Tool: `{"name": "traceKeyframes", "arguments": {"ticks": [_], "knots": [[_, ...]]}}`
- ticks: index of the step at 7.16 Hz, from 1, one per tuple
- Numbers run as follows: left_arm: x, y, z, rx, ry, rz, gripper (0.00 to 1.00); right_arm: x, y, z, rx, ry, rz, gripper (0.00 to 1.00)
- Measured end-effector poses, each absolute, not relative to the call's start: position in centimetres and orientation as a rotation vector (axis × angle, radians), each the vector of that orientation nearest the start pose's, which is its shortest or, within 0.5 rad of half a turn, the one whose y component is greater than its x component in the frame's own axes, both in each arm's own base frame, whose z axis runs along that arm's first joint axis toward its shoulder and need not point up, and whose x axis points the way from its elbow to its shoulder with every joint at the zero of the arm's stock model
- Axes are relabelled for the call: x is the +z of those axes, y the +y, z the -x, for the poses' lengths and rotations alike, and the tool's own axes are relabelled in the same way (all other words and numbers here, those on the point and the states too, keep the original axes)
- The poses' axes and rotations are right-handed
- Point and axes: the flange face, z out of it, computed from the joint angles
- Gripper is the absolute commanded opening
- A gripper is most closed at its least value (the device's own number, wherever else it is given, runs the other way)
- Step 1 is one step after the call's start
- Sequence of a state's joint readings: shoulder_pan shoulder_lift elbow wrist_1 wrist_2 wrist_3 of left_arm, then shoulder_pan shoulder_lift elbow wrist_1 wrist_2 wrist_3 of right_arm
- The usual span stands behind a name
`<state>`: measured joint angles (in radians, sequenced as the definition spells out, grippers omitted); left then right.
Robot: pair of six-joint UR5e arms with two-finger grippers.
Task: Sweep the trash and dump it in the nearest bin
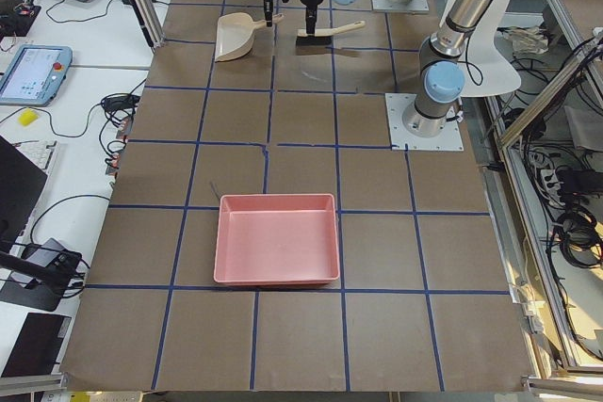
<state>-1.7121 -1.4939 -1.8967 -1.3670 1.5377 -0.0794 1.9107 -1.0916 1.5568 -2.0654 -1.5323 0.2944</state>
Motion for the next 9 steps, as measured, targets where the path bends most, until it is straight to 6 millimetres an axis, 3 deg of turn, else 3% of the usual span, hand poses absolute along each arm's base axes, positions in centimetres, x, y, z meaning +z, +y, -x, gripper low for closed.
{"name": "traceKeyframes", "arguments": {"ticks": [3,6,7,9], "knots": [[39.2,-41.9,19.3,0.043,3.125,-0.099,1.0,26.5,-56.7,-34.4,-0.025,3.114,0.086,0.96],[42.0,-41.7,19.1,-0.06,3.123,-0.095,1.0,27.9,-56.9,-34.0,-0.048,3.123,0.083,1.0],[43.0,-41.6,19.1,-0.095,3.125,-0.095,1.0,29.7,-56.8,-33.1,-0.051,3.126,0.073,1.0],[44.3,-41.4,19.1,-0.143,3.128,-0.095,1.0,36.0,-55.8,-30.2,-0.032,3.132,0.045,1.0]]}}
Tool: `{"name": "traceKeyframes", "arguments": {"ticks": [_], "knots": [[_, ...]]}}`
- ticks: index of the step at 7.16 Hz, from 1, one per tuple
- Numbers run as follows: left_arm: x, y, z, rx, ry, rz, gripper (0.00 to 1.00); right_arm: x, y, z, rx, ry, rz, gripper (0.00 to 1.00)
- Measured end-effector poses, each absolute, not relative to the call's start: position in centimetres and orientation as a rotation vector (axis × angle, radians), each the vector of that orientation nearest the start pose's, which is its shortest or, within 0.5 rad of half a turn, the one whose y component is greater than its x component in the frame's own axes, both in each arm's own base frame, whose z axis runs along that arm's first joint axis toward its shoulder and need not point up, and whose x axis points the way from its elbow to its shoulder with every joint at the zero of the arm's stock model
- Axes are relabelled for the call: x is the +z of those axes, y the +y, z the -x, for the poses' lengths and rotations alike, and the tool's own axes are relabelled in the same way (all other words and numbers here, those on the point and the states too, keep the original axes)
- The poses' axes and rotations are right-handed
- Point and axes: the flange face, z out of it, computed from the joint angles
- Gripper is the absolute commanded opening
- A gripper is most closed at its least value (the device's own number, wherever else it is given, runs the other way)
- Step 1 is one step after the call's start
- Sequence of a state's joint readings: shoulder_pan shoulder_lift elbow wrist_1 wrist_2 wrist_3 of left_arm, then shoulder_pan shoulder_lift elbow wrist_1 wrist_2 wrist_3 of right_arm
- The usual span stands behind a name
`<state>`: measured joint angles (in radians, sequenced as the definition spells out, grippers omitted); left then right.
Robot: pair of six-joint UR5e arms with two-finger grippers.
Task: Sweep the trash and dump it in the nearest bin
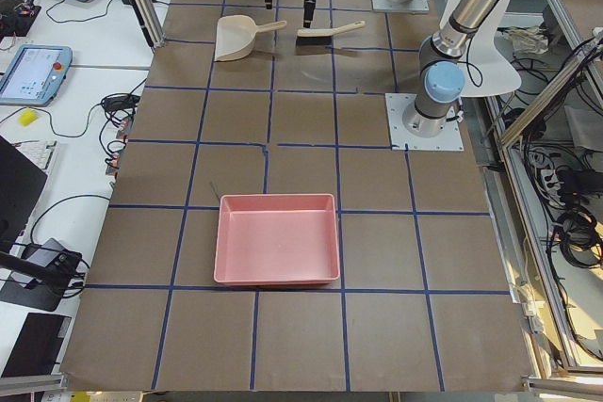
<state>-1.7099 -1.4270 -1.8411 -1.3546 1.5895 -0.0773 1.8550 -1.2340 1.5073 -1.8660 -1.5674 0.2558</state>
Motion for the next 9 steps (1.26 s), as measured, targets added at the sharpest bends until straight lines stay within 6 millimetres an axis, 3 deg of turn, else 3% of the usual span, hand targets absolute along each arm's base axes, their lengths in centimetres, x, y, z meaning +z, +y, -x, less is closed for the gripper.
{"name": "traceKeyframes", "arguments": {"ticks": [3,5,7,9], "knots": [[45.2,-41.2,18.8,-0.181,3.128,-0.086,1.0,45.2,-52.5,-22.8,-0.03,3.131,-0.03,1.0],[45.5,-41.5,17.5,-0.191,3.127,-0.04,1.0,49.4,-50.7,-17.9,-0.08,3.131,-0.061,1.0],[45.8,-41.7,16.4,-0.199,3.124,0.0,1.0,51.3,-49.3,-15.1,-0.126,3.128,-0.1,1.0],[46.1,-41.6,16.0,-0.211,3.123,0.014,1.0,51.5,-48.6,-14.8,-0.131,3.129,-0.107,1.0]]}}
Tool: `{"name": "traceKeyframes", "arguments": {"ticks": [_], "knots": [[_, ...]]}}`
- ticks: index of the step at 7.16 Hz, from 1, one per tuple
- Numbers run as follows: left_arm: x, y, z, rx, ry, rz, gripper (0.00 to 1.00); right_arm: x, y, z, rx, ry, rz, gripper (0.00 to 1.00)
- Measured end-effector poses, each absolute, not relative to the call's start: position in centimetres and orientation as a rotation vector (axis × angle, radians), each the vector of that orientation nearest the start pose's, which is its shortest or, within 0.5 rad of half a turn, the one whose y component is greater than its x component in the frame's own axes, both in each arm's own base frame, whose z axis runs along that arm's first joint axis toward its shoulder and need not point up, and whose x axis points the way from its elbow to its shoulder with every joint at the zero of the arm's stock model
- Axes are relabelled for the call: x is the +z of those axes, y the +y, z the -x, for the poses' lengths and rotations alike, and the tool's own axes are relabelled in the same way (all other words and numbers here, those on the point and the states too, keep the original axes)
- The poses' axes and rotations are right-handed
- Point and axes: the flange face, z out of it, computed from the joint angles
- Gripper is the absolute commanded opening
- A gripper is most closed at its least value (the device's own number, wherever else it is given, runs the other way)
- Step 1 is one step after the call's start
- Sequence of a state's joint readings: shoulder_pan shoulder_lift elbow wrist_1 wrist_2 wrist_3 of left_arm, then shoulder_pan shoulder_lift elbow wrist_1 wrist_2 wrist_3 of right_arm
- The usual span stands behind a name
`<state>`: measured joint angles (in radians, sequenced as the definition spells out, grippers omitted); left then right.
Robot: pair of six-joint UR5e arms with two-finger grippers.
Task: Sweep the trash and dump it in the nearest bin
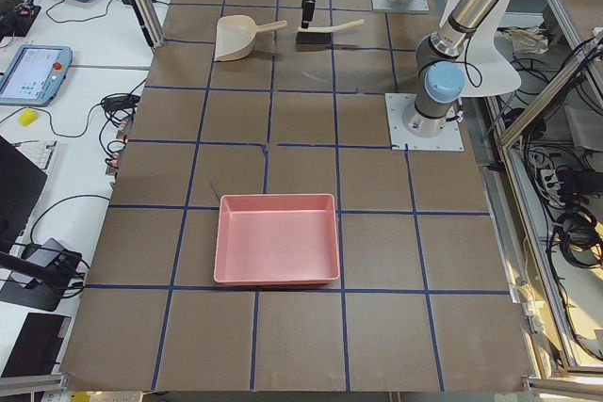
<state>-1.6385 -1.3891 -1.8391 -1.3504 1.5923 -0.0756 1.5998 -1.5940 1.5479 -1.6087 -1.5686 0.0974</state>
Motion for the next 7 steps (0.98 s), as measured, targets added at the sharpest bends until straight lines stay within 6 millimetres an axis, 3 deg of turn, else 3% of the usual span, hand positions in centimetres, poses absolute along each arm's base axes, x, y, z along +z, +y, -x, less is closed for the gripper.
{"name": "traceKeyframes", "arguments": {"ticks": [7], "knots": [[45.99,-41.52,15.89,-0.207,3.123,0.019,1.0,52.03,-47.57,-14.85,-0.149,3.129,-0.093,1.0]]}}
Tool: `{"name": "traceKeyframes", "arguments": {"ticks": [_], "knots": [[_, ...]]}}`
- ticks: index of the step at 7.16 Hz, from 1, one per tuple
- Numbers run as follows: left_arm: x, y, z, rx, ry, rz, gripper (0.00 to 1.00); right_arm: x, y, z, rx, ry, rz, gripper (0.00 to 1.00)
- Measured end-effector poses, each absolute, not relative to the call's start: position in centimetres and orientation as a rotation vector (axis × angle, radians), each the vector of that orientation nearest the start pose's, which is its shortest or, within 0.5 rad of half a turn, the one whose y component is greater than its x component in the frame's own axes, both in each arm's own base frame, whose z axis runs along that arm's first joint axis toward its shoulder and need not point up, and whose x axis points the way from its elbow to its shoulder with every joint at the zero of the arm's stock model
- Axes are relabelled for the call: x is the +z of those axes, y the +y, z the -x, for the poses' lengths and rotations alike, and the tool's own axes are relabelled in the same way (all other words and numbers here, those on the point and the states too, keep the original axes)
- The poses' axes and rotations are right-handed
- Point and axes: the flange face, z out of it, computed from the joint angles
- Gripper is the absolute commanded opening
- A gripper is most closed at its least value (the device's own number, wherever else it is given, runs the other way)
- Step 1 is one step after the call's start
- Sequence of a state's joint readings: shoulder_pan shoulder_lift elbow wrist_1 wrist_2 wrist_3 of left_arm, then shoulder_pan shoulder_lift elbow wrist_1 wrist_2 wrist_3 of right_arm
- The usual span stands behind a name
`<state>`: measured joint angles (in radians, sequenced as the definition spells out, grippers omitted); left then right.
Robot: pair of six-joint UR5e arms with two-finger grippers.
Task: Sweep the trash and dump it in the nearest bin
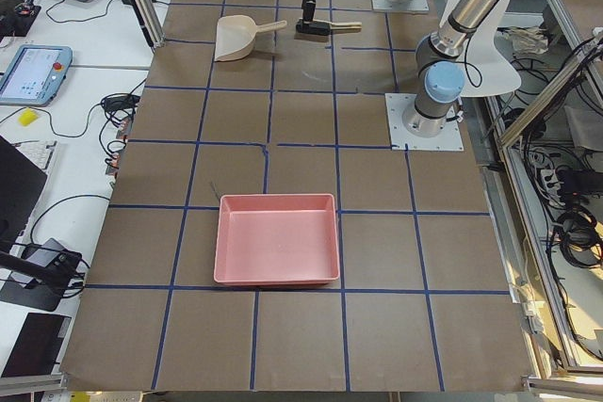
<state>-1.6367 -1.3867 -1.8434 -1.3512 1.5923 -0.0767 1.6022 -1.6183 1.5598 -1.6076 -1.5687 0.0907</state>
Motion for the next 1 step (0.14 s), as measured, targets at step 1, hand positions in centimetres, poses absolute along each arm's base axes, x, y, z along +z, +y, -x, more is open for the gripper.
{"name": "traceKeyframes", "arguments": {"ticks": [1], "knots": [[45.95,-41.5,15.89,-0.205,3.123,0.019,1.0,52.02,-47.57,-14.82,-0.149,3.129,-0.093,1.0]]}}
